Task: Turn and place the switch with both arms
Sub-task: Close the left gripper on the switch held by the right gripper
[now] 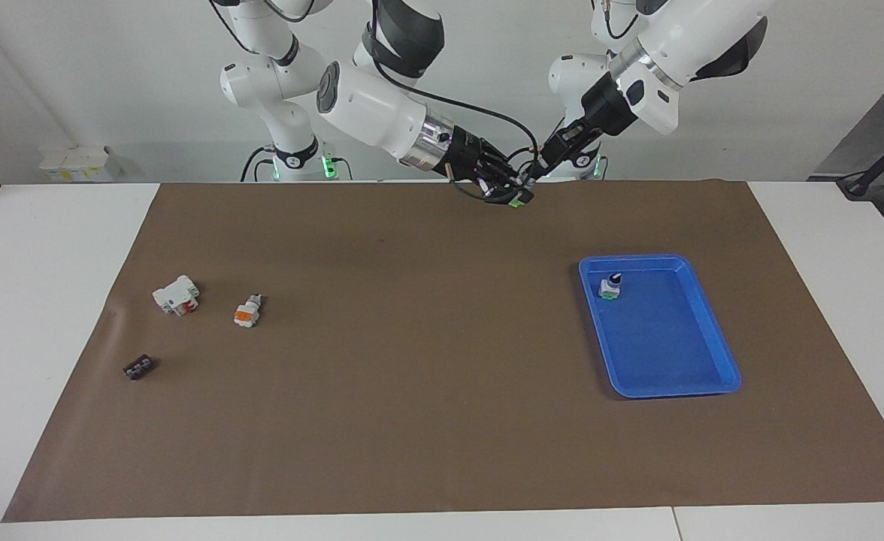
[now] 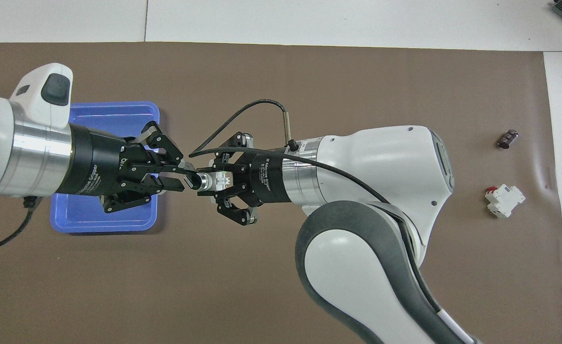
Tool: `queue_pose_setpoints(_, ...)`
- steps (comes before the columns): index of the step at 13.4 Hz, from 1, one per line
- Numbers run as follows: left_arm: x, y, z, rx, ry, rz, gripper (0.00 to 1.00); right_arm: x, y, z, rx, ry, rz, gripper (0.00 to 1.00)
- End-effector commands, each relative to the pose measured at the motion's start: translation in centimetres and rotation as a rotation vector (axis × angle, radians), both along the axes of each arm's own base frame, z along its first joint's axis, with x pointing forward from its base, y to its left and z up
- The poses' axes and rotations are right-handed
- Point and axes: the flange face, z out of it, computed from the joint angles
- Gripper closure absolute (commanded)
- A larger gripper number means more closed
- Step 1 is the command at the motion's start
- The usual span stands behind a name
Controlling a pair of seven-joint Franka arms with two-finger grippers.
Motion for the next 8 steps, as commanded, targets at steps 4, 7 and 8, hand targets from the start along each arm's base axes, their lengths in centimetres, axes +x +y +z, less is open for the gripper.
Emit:
queue_pose_setpoints(4, -0.87, 0.39, 0.55, -0.08, 0.002, 0.029, 1.0, 0.16, -0.03, 0.12, -0.014, -0.016, -0.008, 1.0)
queue_pose_setpoints(7, -0.84, 0.7, 0.47, -0.075, -0.032, -0.011, 1.0, 0.16, -0.04, 0.11, -0.017, -0.018, -0.007, 1.0)
queue_pose_setpoints(8, -0.84, 0.71, 0.39, -0.074, -0.039, -0.022, 1.0, 0.13, -0.05, 0.21, -0.017, -0.02, -0.007, 1.0)
